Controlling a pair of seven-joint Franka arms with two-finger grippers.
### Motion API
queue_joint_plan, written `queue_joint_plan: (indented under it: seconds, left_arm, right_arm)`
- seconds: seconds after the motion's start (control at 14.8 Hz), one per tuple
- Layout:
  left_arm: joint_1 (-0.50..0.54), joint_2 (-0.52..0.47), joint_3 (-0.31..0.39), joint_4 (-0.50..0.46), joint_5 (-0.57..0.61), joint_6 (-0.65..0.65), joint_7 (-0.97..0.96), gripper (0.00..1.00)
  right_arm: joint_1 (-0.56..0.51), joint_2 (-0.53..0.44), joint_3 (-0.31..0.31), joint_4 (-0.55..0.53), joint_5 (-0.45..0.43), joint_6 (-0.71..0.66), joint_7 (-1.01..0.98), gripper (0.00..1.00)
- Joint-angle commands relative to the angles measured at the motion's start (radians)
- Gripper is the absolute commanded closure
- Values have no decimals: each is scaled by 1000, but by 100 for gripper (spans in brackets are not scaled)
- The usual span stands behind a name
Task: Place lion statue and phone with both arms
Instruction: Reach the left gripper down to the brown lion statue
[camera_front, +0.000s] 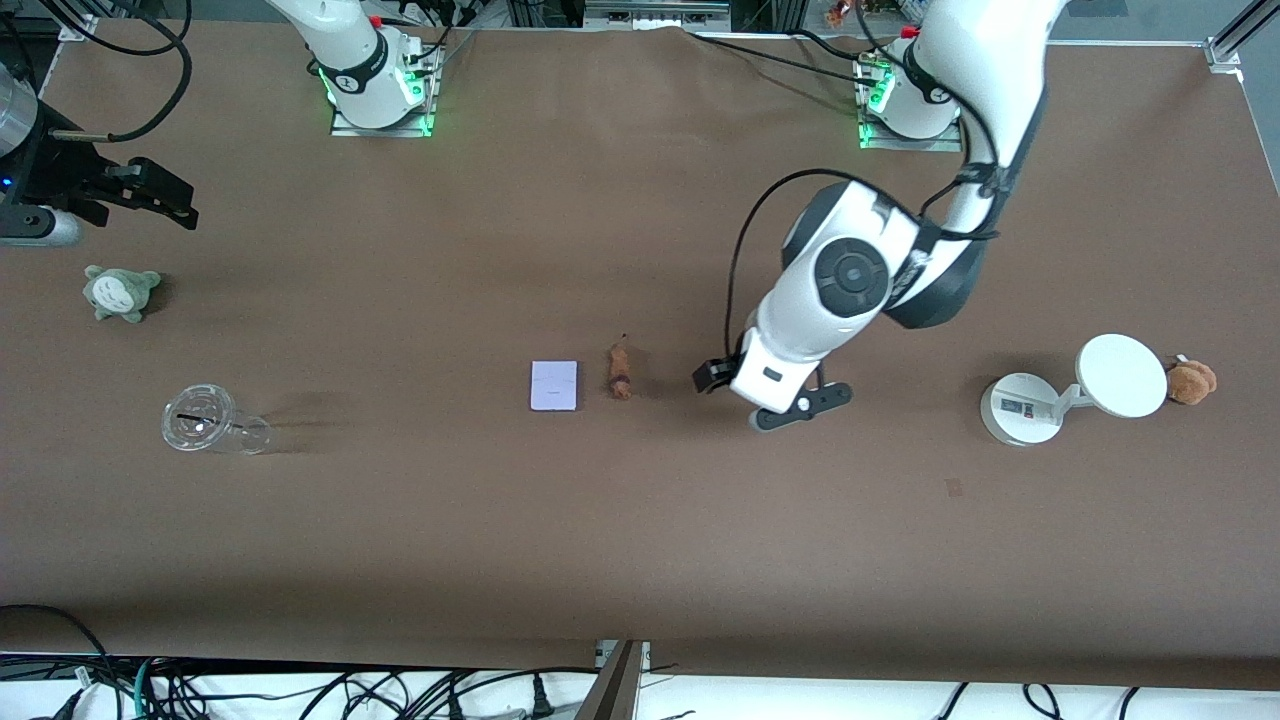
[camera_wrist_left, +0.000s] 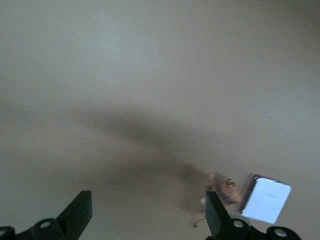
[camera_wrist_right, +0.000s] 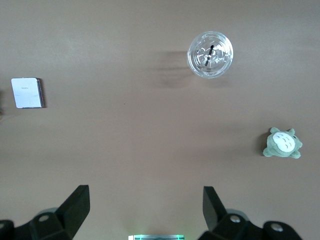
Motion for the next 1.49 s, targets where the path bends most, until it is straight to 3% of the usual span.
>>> queue_joint_plan:
  seconds: [0.0,0.47,0.81,1.42]
  left_arm:
    - [-70,109,15,137,-10,16,-65,0]
    - [-202,201,45,168,0,143,-145,0]
    - [-365,276,206,223,0,159,-162,0]
    - [-392,324,214,223,0,203,-162,0]
  right_arm:
    - [-7,1,4,11,15,-13,-16,0]
    - [-7,1,4,11,15,-13,-16,0]
    - [-7,1,4,11,15,-13,-16,0]
    - [-7,1,4,11,15,-13,-14,0]
